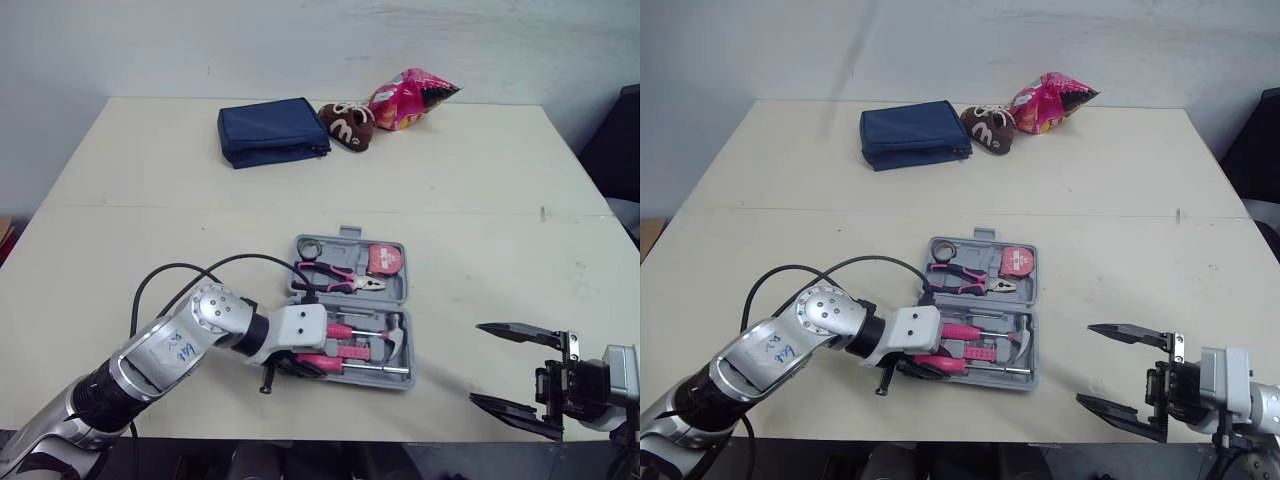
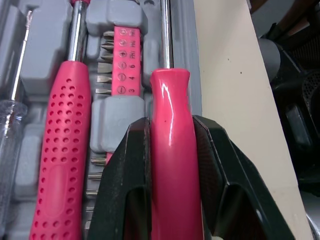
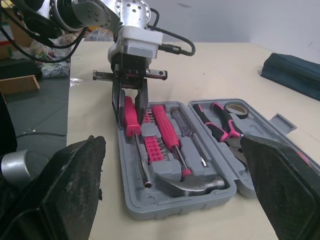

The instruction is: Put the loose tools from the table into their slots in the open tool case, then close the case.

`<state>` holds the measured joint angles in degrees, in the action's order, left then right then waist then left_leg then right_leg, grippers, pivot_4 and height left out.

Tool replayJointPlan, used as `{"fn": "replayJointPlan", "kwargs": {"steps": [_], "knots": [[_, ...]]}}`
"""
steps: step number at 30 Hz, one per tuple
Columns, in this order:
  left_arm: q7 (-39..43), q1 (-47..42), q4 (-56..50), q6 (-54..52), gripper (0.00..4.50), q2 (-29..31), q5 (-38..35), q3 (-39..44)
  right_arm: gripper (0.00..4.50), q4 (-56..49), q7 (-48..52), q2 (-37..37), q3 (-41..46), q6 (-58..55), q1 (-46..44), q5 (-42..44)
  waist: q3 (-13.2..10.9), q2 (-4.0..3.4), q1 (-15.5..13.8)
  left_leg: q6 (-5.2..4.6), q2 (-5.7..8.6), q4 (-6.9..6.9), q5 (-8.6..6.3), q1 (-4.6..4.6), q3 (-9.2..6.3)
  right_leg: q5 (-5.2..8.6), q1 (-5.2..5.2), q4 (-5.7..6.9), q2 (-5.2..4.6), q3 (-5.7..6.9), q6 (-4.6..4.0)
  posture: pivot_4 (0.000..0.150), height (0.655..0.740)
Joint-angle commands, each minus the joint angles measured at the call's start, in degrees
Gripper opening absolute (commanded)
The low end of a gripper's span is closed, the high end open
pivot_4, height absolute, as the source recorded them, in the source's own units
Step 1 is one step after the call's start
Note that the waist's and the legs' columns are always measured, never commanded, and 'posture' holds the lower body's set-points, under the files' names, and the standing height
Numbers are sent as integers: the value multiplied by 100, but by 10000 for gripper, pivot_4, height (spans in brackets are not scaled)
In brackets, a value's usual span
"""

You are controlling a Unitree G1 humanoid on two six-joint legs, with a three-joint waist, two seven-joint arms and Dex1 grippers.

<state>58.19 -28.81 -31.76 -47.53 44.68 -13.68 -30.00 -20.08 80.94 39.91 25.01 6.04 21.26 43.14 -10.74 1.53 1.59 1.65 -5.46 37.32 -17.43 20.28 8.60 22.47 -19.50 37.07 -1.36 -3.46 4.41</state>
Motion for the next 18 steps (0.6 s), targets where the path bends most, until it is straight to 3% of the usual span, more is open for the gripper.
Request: {"fn": "replayJointPlan", "kwargs": {"steps": [1,11,13,17,18], "knots": [[12,-19,-108,-62,5462,6,57,-101,45000,-136,-8,-41,125,83,61,27,0,0,-1,0,0,0,0,0,0,0,0,0,0,0,0,1500,7400],[-75,-167,-60,-241,5462,-84,101,-91,45000,-141,-46,-104,94,120,109,-6,0,0,-1,-6,6,2,3,-1,-2,-1,1,4,-5,0,2,1500,7400],[-71,-143,-113,-221,16122,-98,23,11,45000,-226,-105,-95,93,66,117,3,0,0,-1,-6,6,2,5,-1,-3,-1,1,6,-5,1,2,1500,7400],[52,-87,-112,487,33145,-307,-254,468,45000,-428,-243,-45,91,-76,153,54,0,0,-1,-4,7,3,8,-1,-6,-1,0,14,-7,1,2,1500,7400],[186,-41,-140,653,33145,-332,-459,683,45000,-480,-277,-23,95,-126,158,73,0,0,2,-4,7,3,8,-1,-6,-1,0,15,-7,2,2,1500,7400]]}}
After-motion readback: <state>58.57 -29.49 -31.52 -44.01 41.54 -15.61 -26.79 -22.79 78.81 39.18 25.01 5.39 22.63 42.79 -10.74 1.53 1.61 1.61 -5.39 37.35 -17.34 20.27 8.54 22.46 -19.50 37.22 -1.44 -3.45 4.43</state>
